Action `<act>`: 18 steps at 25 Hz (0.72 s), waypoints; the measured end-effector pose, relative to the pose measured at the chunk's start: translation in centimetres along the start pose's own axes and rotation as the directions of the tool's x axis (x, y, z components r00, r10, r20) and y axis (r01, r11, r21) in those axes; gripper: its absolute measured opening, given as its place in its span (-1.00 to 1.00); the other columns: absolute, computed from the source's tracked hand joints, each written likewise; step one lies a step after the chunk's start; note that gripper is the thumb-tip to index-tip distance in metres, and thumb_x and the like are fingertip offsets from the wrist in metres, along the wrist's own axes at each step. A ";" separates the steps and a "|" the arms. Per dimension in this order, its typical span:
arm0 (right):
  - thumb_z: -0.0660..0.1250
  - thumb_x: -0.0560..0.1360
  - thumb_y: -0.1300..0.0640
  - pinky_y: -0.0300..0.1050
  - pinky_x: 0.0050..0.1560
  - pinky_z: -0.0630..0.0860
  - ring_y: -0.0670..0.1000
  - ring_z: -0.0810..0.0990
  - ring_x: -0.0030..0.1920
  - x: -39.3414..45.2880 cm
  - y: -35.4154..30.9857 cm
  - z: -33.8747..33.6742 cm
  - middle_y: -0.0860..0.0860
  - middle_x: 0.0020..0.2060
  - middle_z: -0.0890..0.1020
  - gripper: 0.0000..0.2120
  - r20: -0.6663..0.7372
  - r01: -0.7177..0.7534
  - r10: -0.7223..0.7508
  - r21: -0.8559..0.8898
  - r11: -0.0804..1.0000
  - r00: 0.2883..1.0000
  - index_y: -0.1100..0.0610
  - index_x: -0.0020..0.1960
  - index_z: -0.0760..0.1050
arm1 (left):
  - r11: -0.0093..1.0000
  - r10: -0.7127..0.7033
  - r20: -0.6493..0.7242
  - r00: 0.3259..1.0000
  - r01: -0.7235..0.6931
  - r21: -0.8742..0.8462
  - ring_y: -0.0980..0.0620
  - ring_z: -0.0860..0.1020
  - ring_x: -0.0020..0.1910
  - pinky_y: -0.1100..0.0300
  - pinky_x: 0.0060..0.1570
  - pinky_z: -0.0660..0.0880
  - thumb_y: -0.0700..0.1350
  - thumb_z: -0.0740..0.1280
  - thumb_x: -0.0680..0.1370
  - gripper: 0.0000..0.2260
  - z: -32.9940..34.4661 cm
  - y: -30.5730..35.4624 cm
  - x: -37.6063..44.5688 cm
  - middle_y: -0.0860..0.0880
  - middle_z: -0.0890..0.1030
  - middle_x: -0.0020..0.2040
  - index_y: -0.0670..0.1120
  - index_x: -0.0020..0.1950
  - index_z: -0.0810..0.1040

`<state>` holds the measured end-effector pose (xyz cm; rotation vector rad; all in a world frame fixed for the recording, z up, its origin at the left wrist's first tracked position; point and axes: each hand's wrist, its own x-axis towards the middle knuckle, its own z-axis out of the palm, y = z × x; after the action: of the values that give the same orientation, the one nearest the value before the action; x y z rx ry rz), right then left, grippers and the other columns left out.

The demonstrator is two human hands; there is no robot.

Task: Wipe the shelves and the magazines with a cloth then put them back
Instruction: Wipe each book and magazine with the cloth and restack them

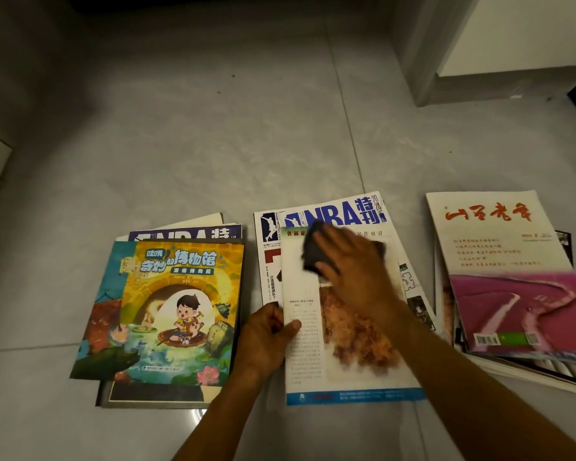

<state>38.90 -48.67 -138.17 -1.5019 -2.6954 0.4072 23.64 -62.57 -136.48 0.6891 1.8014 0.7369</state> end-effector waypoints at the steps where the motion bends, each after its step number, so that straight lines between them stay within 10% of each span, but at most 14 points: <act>1: 0.12 0.60 -0.15 0.16 0.47 0.10 0.14 0.15 0.49 0.3 1.5 -0.4 0.00 0.53 0.17 -0.44 -0.016 -0.159 0.160 0.025 0.987 0.987 -0.04 0.54 0.09 | 1.000 0.002 -0.001 1.000 -0.002 -0.005 0.08 0.67 -0.16 0.11 -0.22 0.64 -0.16 0.43 0.49 -0.78 0.0 -0.1 0.0 -0.01 0.67 -0.13 -0.12 -0.23 0.40; 4: 0.09 0.61 -0.15 0.19 0.49 0.03 0.16 0.05 0.52 0.6 -1.0 -0.2 0.01 0.55 0.07 -0.42 -0.026 -0.254 0.255 0.020 0.967 0.967 -0.04 0.56 0.01 | 1.000 0.006 -0.006 1.000 -0.006 -0.019 0.05 0.67 -0.15 0.03 -0.17 0.64 -0.17 0.43 0.49 -0.78 0.0 -0.2 0.0 -0.02 0.67 -0.13 -0.14 -0.23 0.40; 8: 0.10 0.61 -0.15 0.06 0.47 -0.14 0.08 0.00 0.53 -0.5 -3.4 -0.5 -0.06 0.55 0.05 -0.44 0.097 0.251 -0.248 -0.016 0.968 0.964 -0.10 0.55 0.01 | 1.000 0.015 0.001 1.000 -0.015 -0.006 0.02 0.67 -0.17 0.00 -0.14 0.64 -0.15 0.44 0.48 -0.80 -0.1 -0.6 0.2 -0.06 0.67 -0.14 -0.15 -0.21 0.43; 13: 0.09 0.61 -0.14 0.16 0.49 -0.03 0.15 0.01 0.53 1.4 -0.4 -0.8 -0.01 0.55 0.07 -0.43 0.020 -0.250 0.249 0.038 0.968 0.968 -0.07 0.56 0.01 | 0.999 -0.014 0.008 1.000 0.014 -0.033 0.02 0.68 -0.12 -0.07 -0.12 0.64 -0.15 0.44 0.48 -0.81 0.1 -0.6 0.3 -0.01 0.68 -0.09 -0.13 -0.19 0.44; 18: 0.09 0.60 -0.16 0.13 0.51 -0.06 0.07 0.03 0.53 -2.3 -3.0 0.3 -0.07 0.54 0.11 -0.45 0.068 0.274 -0.273 -0.013 0.962 0.960 -0.10 0.54 0.06 | 0.997 0.026 -0.011 1.000 -0.026 0.076 0.05 0.64 -0.12 0.02 -0.08 0.63 -0.05 0.28 0.59 -0.87 -0.1 0.0 -0.5 0.01 0.65 -0.10 -0.06 -0.12 0.48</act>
<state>37.64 -52.18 -137.54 -1.1126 -2.9098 0.4204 23.75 -62.94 -136.15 0.7613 1.8419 0.6936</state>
